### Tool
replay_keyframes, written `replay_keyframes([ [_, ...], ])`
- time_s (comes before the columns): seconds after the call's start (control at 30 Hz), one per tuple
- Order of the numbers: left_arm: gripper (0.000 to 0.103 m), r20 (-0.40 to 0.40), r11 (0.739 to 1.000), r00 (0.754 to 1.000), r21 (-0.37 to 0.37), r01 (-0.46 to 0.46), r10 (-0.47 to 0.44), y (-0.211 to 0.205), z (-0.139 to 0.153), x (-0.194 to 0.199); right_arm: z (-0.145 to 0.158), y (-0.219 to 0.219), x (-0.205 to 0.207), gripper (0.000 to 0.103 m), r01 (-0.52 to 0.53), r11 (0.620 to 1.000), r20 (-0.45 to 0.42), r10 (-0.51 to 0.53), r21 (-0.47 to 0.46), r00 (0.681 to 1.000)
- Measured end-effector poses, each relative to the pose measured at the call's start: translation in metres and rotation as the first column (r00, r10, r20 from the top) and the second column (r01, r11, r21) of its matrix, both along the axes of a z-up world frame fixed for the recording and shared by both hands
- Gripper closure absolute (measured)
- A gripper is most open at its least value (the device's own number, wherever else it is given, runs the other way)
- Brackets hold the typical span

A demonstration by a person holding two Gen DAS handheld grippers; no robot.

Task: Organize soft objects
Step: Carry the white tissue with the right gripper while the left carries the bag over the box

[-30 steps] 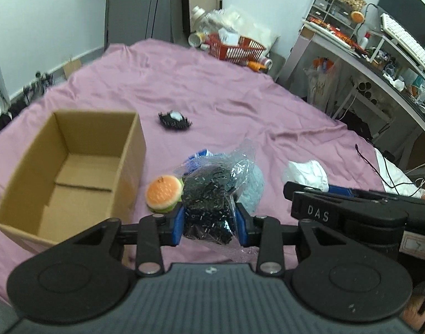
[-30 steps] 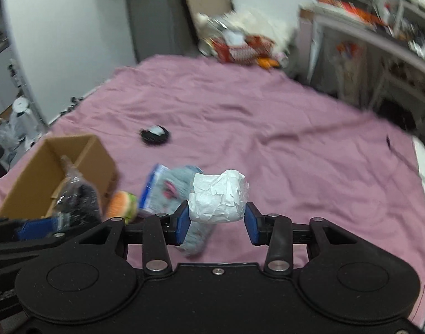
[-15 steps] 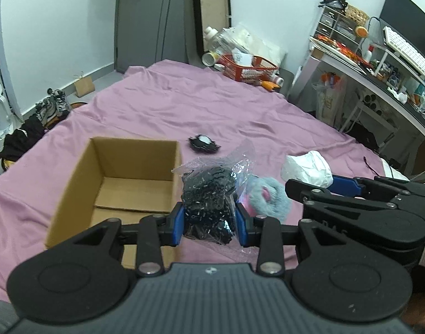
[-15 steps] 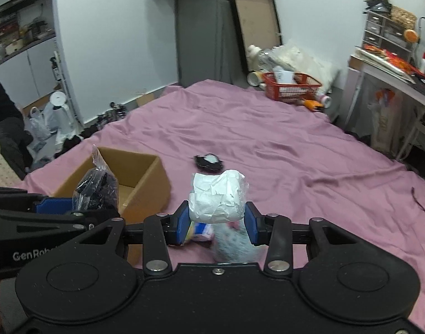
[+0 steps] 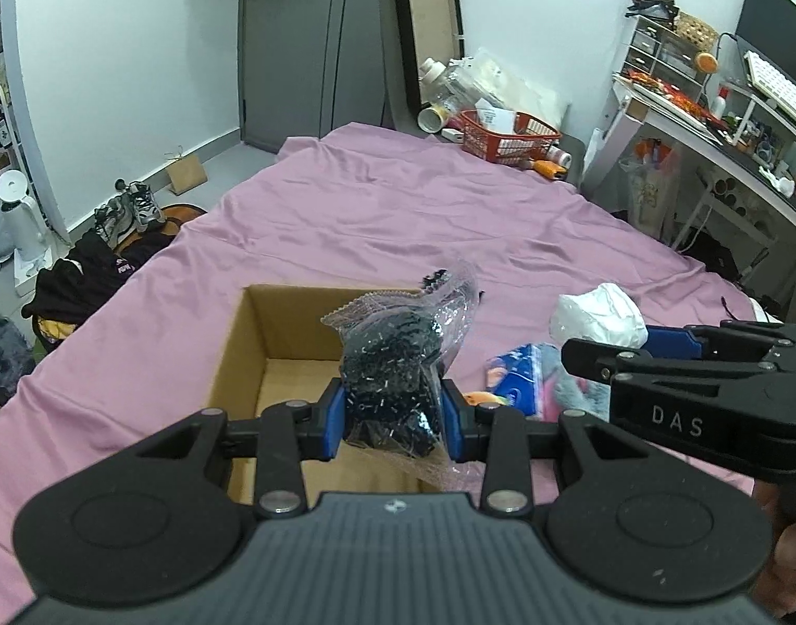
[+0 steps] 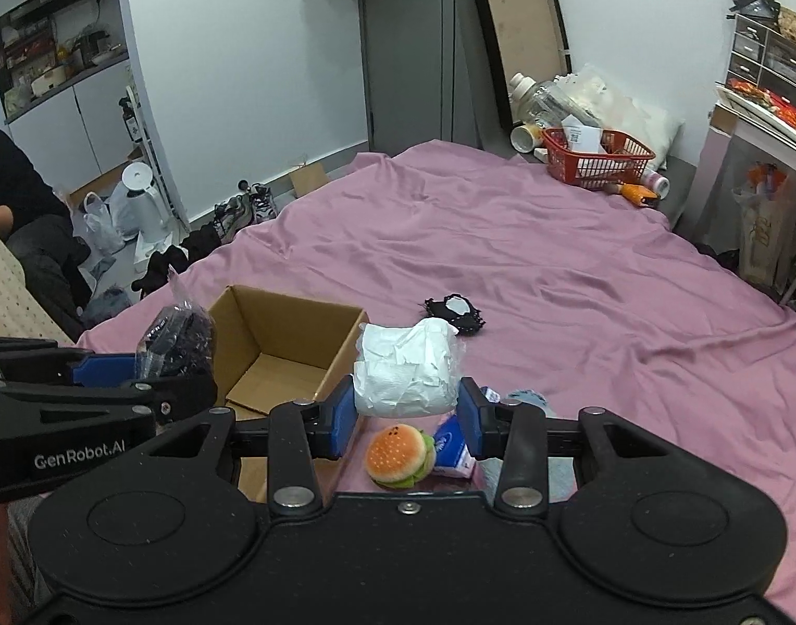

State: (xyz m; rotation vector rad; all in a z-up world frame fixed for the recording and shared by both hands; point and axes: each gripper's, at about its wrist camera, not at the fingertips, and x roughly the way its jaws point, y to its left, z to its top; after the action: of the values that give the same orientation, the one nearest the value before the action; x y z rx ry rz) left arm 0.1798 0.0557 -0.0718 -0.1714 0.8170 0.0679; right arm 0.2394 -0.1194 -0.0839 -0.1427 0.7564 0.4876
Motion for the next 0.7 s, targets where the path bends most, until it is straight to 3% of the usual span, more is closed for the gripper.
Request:
replay_keyframes([
  [0.7, 0.067, -0.090, 0.999, 0.996, -0.050, -0.002, -0.002, 0.070, -0.041, 0.055, -0.017, 0.062, 0.038, 0.063, -0.035, 0.999, -0.100, 0.032, -0.025, 0.994],
])
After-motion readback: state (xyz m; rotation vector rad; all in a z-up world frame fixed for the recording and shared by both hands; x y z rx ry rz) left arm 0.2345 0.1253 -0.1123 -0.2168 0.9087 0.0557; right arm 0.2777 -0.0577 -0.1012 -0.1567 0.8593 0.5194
